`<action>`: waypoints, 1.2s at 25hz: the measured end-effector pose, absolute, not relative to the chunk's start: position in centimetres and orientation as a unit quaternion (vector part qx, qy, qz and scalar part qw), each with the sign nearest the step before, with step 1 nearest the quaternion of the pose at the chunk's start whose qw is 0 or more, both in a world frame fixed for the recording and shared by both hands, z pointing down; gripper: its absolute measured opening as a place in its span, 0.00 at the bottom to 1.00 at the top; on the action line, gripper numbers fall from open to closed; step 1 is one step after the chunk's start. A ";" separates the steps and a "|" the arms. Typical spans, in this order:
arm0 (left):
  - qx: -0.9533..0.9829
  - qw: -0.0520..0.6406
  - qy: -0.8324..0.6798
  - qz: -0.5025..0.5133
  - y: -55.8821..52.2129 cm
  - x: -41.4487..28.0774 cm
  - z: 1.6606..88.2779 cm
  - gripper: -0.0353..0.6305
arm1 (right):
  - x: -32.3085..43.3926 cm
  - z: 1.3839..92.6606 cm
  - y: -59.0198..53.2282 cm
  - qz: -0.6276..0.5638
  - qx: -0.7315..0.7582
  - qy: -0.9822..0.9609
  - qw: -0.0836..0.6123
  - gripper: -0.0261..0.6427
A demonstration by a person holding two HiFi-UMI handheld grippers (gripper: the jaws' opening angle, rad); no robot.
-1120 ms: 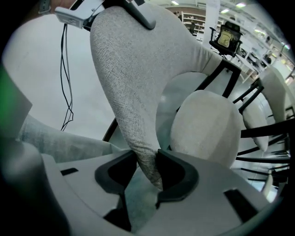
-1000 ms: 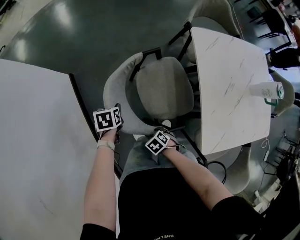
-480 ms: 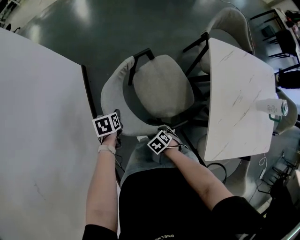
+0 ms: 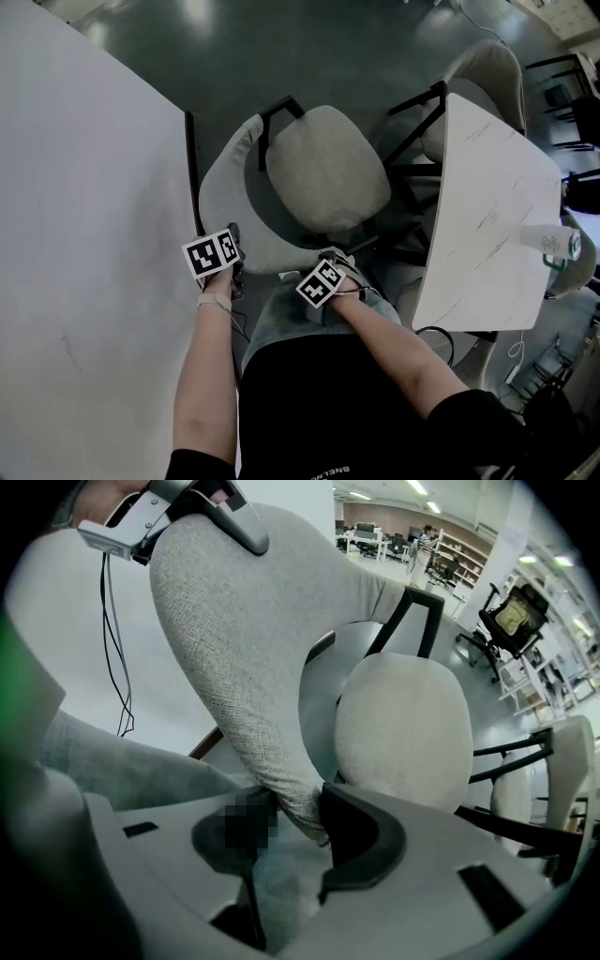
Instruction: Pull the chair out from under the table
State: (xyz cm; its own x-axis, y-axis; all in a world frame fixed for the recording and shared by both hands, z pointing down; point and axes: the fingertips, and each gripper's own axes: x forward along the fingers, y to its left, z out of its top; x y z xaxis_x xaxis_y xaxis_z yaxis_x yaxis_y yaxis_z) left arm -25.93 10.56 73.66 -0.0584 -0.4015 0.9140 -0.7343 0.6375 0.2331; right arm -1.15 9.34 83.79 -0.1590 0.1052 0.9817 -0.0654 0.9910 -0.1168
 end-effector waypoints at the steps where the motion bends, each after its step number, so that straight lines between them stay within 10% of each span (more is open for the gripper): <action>1: 0.394 0.560 -0.714 0.144 11.1 -26.0 73.6 0.28 | -1.3 83.8 9.5 0.062 -0.017 -0.758 0.649 0.27; 30: 0.278 0.582 -0.762 0.057 21.0 -31.5 72.8 0.28 | -9.1 83.7 11.3 -0.037 -0.096 -0.762 0.640 0.27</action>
State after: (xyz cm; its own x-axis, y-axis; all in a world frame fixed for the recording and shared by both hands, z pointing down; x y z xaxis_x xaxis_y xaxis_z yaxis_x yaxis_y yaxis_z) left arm -31.54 21.05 72.79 -0.1678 -0.3570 0.9189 -0.4900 0.8390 0.2365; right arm -9.13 11.34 83.65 -0.1635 0.0992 0.9815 0.1928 0.9790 -0.0669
